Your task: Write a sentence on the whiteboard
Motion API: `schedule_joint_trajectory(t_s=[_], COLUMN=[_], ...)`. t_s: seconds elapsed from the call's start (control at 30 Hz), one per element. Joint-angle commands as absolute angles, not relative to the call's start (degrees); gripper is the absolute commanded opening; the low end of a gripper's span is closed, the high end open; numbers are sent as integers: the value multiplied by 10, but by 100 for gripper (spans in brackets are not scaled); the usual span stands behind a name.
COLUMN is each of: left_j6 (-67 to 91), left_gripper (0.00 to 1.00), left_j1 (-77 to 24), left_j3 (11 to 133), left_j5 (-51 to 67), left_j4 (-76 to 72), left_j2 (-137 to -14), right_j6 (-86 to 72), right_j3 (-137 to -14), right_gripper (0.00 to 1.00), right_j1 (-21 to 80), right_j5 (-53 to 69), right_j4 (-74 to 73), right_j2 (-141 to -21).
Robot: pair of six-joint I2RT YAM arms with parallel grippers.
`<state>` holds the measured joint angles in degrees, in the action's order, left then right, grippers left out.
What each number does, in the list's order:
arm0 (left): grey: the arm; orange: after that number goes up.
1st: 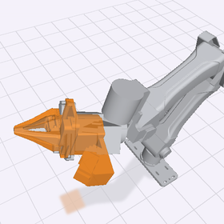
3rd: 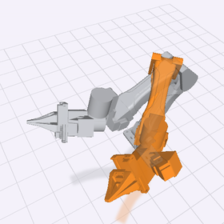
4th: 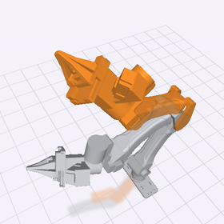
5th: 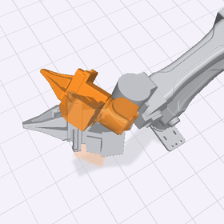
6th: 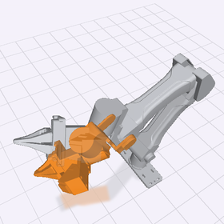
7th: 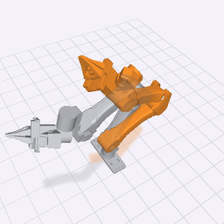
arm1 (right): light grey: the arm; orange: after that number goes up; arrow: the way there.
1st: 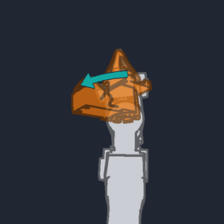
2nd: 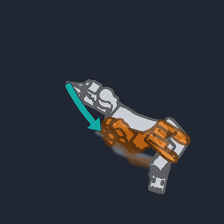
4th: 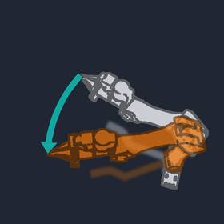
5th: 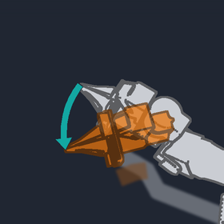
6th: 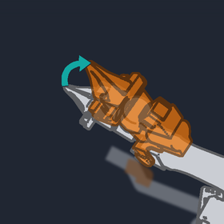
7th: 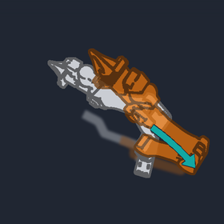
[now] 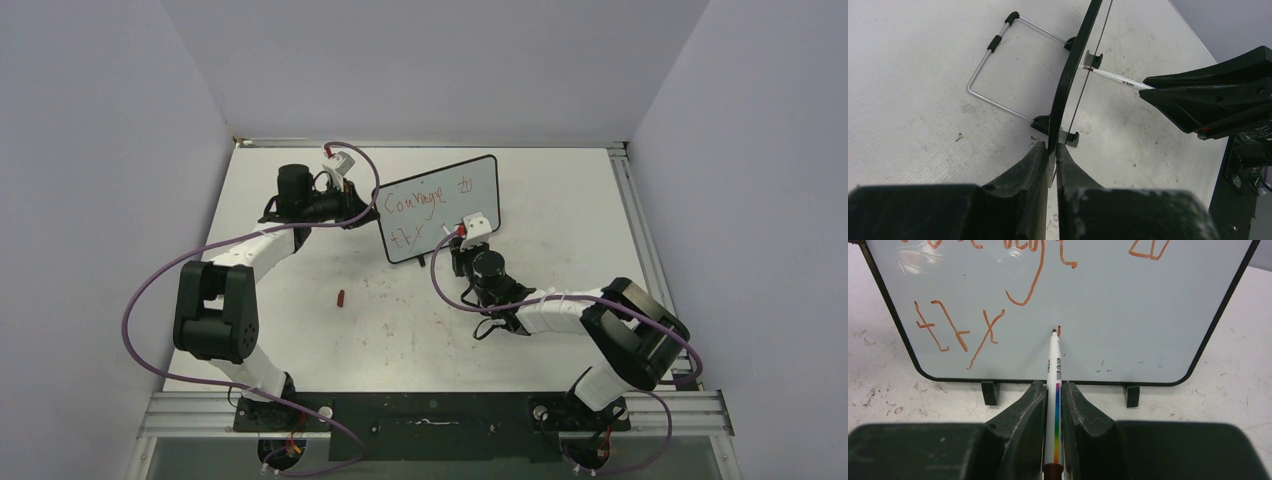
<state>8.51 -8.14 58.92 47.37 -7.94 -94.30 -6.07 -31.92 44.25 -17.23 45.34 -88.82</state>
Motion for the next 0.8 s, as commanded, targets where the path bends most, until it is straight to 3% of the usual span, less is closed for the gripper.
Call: schedule_joint_trajectory(t_s=[0.0,0.77], left_j6=[85,86], left_gripper=[0,0], left_j1=[-81,-81], left_j3=[613,613], left_j5=[491,491], left_j4=[-76,-78], left_j2=[-925,-924], right_j6=[-62,-80], right_j3=[-336,-314], right_gripper=[5,5], right_j1=[441,443], right_j5=[-191,-195], right_j4=[497,494], right_j2=[-873,-900])
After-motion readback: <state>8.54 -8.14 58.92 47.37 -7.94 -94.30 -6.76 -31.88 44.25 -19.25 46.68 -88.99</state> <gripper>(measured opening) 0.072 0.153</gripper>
